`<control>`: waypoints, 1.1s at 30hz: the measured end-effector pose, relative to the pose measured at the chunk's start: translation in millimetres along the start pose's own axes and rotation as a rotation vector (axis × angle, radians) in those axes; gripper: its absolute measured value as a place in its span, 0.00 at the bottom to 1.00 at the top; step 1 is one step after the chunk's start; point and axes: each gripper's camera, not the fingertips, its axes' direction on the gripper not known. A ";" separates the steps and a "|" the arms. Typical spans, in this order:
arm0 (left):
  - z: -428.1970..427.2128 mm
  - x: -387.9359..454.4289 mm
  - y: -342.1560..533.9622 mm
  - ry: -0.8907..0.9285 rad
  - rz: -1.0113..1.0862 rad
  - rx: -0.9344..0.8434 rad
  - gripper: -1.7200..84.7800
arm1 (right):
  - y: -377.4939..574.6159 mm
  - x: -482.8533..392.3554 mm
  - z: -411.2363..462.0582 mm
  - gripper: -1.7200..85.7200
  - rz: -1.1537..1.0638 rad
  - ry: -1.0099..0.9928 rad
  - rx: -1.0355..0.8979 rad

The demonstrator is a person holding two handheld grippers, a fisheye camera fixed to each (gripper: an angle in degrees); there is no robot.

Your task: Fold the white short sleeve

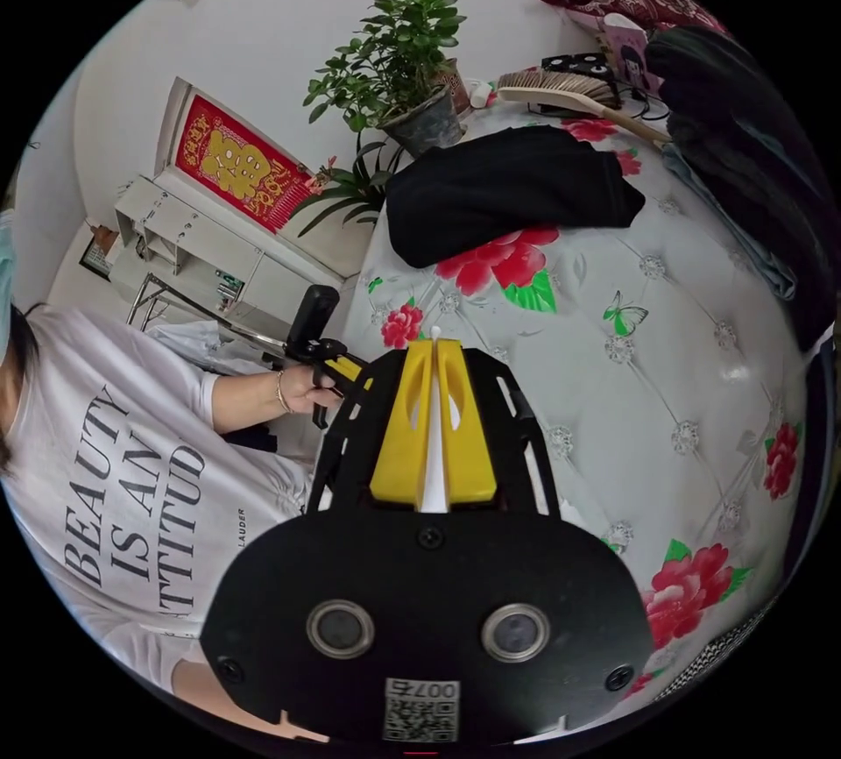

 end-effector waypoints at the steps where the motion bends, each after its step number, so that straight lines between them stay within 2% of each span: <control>1: -1.9 0.0 1.0 -0.010 -0.001 0.017 0.10 | 3.5 -0.9 -3.3 0.02 -0.002 0.004 0.002; 4: -1.8 -4.7 4.6 -0.020 -0.018 0.027 0.16 | 9.9 -2.8 -9.7 0.02 -0.003 -0.002 0.009; 10: 12.9 -11.1 -5.8 0.053 0.037 -0.019 0.20 | 12.8 -12.0 -19.2 0.02 -0.042 -0.079 0.055; 13: 26.3 -14.4 -19.1 0.164 0.032 -0.070 0.21 | 13.6 -17.4 -23.6 0.02 -0.066 -0.096 0.073; 17: 41.8 -30.5 -22.0 0.317 -0.067 -0.088 0.15 | 17.7 -14.7 -24.9 0.02 -0.041 -0.071 0.073; 19: 33.5 -31.8 -14.5 0.309 -0.085 -0.014 0.10 | 22.0 -9.9 -25.7 0.02 -0.020 -0.046 0.072; 22: 26.7 -29.0 -2.4 0.277 -0.105 0.003 0.05 | 26.4 -0.9 -24.6 0.02 0.017 -0.032 0.073; 26: 17.0 -10.7 7.4 0.187 -0.091 0.055 0.01 | 29.5 2.6 -21.4 0.02 0.038 -0.026 0.068; 33: 29.7 99.4 10.4 0.010 0.208 0.018 0.01 | 46.9 -19.4 -50.4 0.02 -0.012 0.064 0.091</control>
